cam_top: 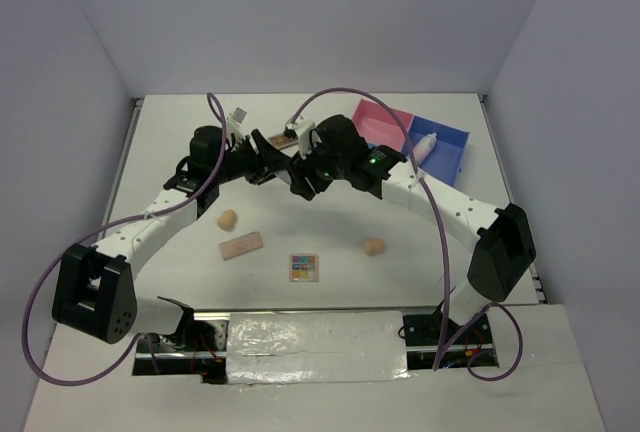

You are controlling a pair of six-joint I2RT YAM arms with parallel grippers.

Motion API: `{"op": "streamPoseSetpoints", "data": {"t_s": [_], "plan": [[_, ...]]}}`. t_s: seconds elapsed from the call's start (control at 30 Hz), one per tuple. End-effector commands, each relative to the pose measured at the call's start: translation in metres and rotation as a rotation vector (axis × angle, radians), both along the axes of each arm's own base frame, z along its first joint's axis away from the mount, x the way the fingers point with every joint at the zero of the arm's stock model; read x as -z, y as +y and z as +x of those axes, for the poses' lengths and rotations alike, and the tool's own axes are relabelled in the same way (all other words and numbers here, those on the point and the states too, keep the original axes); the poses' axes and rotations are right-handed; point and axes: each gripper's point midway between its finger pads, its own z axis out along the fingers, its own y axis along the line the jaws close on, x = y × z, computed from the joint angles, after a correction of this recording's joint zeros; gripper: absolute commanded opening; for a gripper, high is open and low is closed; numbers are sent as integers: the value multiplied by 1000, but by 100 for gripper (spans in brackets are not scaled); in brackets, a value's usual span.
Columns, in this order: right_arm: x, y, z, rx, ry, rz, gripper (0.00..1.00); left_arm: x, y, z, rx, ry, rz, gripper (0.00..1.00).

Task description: Organize the makeup

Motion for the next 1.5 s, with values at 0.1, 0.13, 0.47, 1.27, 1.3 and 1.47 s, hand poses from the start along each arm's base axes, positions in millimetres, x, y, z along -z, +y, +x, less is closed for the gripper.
{"op": "streamPoseSetpoints", "data": {"t_s": [0.1, 0.13, 0.47, 1.27, 1.3, 1.47], "plan": [[-15, 11, 9, -17, -54, 23, 50, -41, -5, -2, 12, -121, -82, 0], [-14, 12, 6, -29, -52, 25, 48, -40, -5, -2, 10, -116, -86, 1], [-20, 11, -1, -79, -71, 42, 26, -48, -7, -5, 24, -143, -113, 56], [-18, -66, 24, 83, -66, 53, 20, -29, 23, 16, -64, -86, 11, 96], [-18, -77, 29, 110, -65, 52, 19, -28, 25, 17, -73, -86, 15, 96], [-11, -113, 42, 207, -47, 41, 18, -30, 36, 21, -104, -96, 33, 95]]}}
